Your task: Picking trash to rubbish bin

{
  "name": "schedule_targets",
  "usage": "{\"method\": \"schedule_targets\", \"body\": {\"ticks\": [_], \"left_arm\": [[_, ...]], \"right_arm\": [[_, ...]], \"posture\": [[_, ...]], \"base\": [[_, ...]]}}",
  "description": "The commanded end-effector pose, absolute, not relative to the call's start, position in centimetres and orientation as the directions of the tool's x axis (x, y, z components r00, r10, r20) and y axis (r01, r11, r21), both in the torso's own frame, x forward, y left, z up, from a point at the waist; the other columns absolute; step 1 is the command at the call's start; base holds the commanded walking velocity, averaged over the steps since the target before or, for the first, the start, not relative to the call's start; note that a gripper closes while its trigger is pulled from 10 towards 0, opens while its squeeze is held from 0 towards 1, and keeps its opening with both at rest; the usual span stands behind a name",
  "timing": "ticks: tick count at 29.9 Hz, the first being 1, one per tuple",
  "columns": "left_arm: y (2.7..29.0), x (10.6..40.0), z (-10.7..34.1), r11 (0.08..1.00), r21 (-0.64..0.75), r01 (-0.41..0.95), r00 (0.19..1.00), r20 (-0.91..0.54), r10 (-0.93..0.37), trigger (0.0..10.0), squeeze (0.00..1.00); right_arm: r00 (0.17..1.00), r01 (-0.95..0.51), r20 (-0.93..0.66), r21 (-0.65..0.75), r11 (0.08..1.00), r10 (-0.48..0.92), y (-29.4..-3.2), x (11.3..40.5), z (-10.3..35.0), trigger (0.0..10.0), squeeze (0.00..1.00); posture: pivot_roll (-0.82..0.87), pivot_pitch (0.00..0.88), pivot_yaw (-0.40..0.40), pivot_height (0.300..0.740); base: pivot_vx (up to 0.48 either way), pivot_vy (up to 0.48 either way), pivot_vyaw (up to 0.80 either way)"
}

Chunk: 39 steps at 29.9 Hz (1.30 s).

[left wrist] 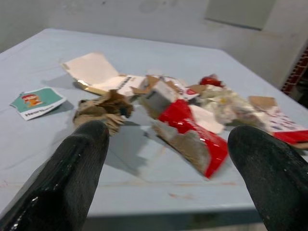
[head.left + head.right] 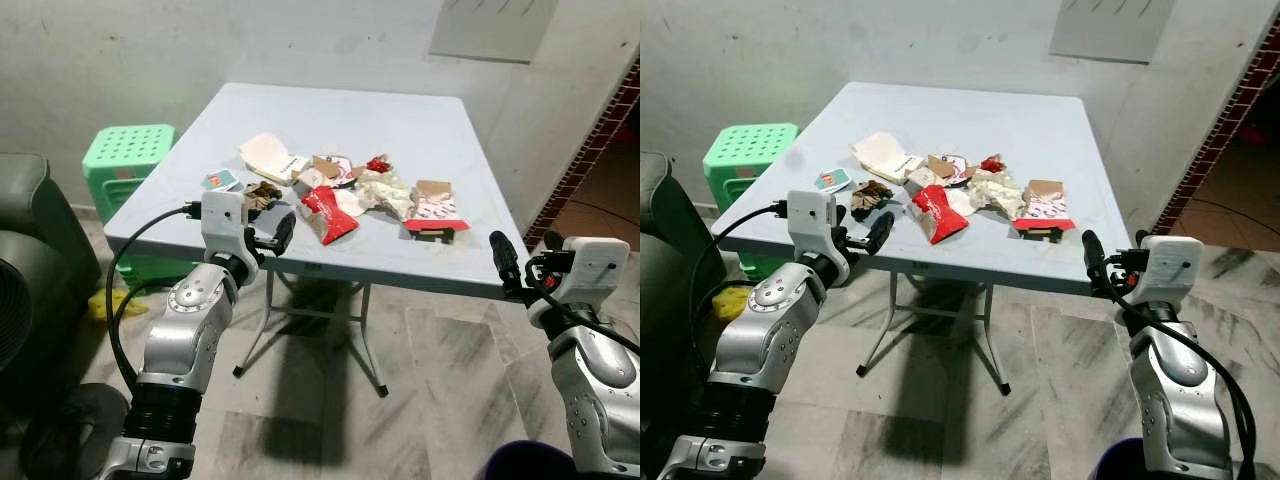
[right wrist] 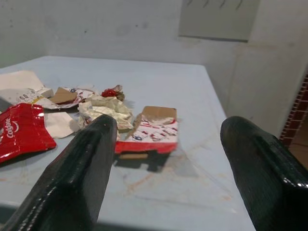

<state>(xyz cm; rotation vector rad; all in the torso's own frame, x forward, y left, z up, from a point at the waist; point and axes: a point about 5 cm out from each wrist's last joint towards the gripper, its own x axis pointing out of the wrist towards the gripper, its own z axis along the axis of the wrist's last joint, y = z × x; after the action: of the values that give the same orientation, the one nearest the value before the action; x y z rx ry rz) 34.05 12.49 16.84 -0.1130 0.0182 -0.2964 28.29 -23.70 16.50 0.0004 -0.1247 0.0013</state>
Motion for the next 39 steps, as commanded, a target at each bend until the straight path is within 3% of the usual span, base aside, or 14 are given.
{"method": "schedule_targets", "body": {"ticks": [1,13,33,39], "left_arm": [[12.5,34.0,17.2,0.949,-0.110,0.296,0.955,0.005,-0.297,10.0,0.00],[12.0,33.9,17.1,0.954,-0.052,0.296,0.955,-0.008,-0.297,10.0,0.00],[8.2,30.3,16.2,0.823,-0.027,0.568,0.822,-0.029,-0.568,10.0,0.00],[7.2,29.2,16.3,0.783,-0.018,0.621,0.783,-0.037,-0.621,10.0,0.00]], "right_arm": [[0.990,-0.004,0.138,-0.001,1.000,0.004,-23.7,28.0,17.0,10.0,0.00],[0.991,0.002,0.130,0.001,1.000,-0.002,-23.9,27.8,16.9,10.0,0.00],[0.986,-0.161,0.020,-0.147,0.976,0.165,-25.5,28.4,16.5,10.0,0.00],[0.984,-0.174,0.005,-0.094,0.980,0.175,-26.0,29.5,16.3,10.0,0.00]], "posture": [[-0.07,0.093,-0.024,0.740],[-0.07,0.101,-0.024,0.740],[-0.08,0.172,-0.039,0.740],[-0.07,0.197,-0.041,0.740]], "base": [[0.409,0.000,0.00],[0.135,0.000,0.00],[0.000,0.000,0.00],[0.000,0.000,0.00]]}}
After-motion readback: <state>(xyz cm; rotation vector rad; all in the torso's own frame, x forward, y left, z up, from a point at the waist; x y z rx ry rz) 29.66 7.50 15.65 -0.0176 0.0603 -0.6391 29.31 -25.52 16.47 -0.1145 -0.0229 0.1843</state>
